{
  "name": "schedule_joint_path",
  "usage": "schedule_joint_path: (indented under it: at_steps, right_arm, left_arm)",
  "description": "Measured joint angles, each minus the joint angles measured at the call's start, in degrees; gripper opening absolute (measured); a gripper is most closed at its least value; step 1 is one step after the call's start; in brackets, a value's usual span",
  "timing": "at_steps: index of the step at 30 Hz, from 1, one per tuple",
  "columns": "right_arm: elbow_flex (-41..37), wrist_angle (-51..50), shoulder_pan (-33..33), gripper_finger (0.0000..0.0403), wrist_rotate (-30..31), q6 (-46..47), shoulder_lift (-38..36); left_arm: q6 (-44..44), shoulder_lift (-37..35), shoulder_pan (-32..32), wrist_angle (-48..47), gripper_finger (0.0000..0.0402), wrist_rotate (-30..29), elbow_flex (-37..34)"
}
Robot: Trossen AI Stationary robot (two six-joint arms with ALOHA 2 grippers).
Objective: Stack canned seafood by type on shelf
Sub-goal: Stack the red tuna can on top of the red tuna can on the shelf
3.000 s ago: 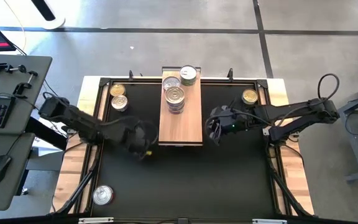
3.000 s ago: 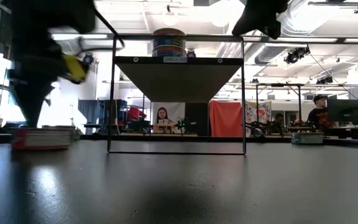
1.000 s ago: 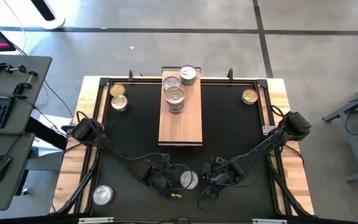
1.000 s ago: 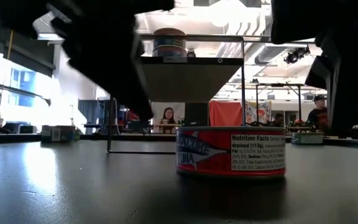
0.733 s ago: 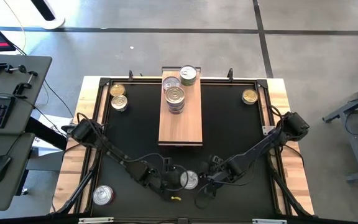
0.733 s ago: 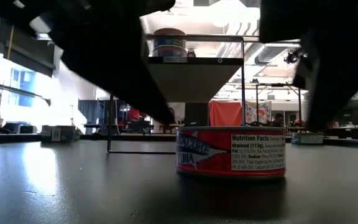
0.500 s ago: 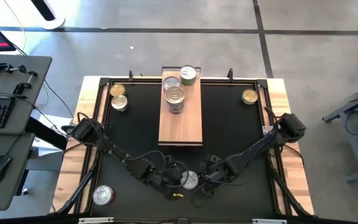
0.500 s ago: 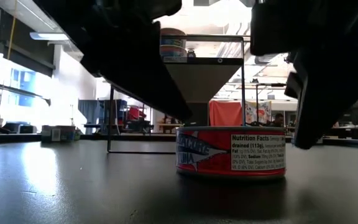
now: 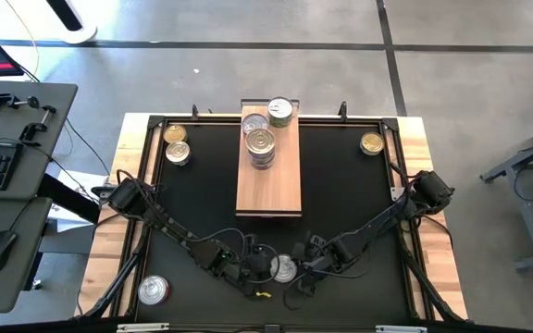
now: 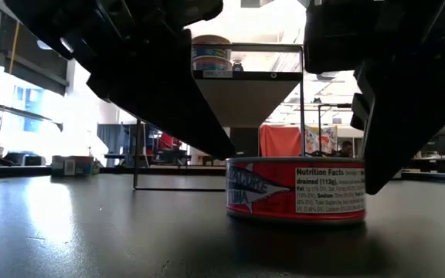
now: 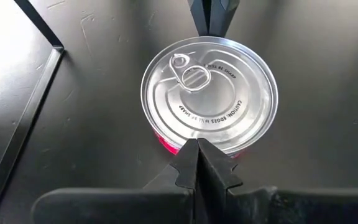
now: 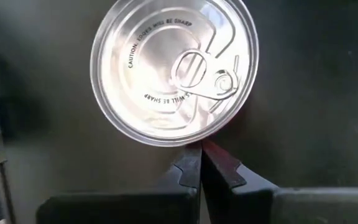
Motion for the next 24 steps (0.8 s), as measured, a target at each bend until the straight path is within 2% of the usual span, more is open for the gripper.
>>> schedule_joint_path:
  at_steps: [6,13,24]
  right_arm:
    - [0.3,0.5,0.0,0.0000,-0.5,0.1,0.1]
    - [5.2,-2.1,0.1,0.0000,-1.3,0.0,-0.2]
    - [10.5,-3.3,-0.2,0.0000,5.1,-2.2,-0.3]
  left_arm:
    - [0.0,0.4,0.0,-0.2,0.0000,0.2,0.1]
    - [1.9,0.5,0.0,-2.3,0.0000,0.0,0.1]
    - [2.0,0.9,0.0,-5.2,0.0000,1.5,-0.1]
